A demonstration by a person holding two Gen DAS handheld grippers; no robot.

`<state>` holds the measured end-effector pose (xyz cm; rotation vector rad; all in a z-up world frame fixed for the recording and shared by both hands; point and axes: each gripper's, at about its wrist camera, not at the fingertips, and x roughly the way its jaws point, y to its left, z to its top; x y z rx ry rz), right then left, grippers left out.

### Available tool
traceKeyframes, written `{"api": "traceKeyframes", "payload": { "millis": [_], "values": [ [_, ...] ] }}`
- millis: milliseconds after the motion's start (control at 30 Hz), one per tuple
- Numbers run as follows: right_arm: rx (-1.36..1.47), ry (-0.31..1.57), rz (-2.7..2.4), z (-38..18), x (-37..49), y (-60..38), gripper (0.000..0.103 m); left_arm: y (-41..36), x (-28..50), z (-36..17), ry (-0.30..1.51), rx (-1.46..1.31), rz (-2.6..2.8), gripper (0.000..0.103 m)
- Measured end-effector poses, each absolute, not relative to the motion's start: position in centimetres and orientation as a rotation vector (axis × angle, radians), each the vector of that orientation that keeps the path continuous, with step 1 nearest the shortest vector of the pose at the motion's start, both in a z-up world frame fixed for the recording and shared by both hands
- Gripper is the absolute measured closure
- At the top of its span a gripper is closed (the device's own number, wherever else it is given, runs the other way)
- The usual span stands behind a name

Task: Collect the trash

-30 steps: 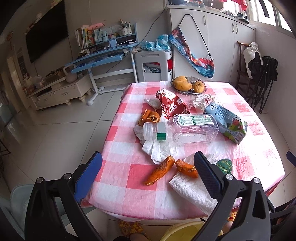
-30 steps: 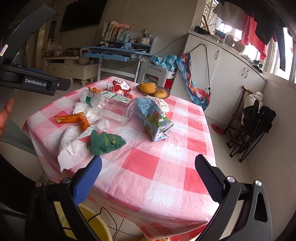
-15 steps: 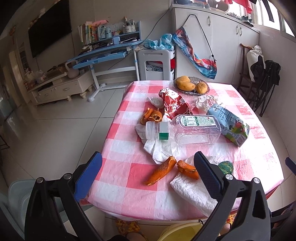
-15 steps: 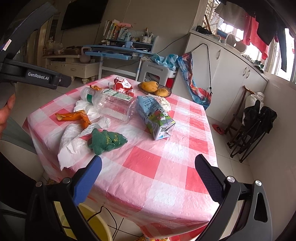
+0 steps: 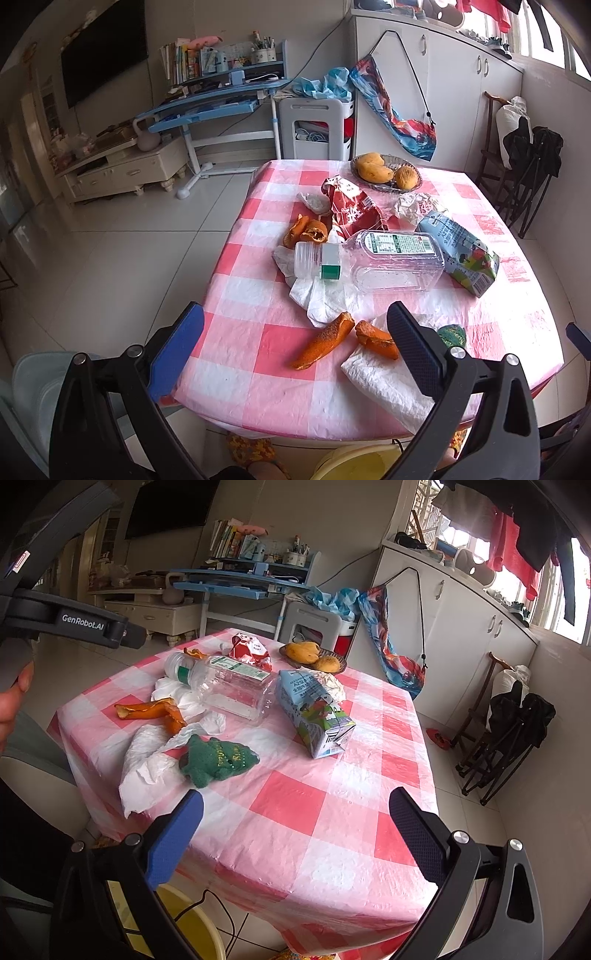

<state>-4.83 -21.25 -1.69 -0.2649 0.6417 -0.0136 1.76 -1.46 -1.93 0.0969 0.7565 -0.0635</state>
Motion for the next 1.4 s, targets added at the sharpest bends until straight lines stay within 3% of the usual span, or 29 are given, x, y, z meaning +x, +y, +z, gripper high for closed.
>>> {"api": "traceKeyframes", "payload": {
  "millis": [1400],
  "values": [
    [-0.291, 0.659, 0.024, -2.19, -4.87, -20.32, 0.006, -1.47, 1.64, -1.58, 0.758, 0.084, -0.07, 0.007]
  ]
}}
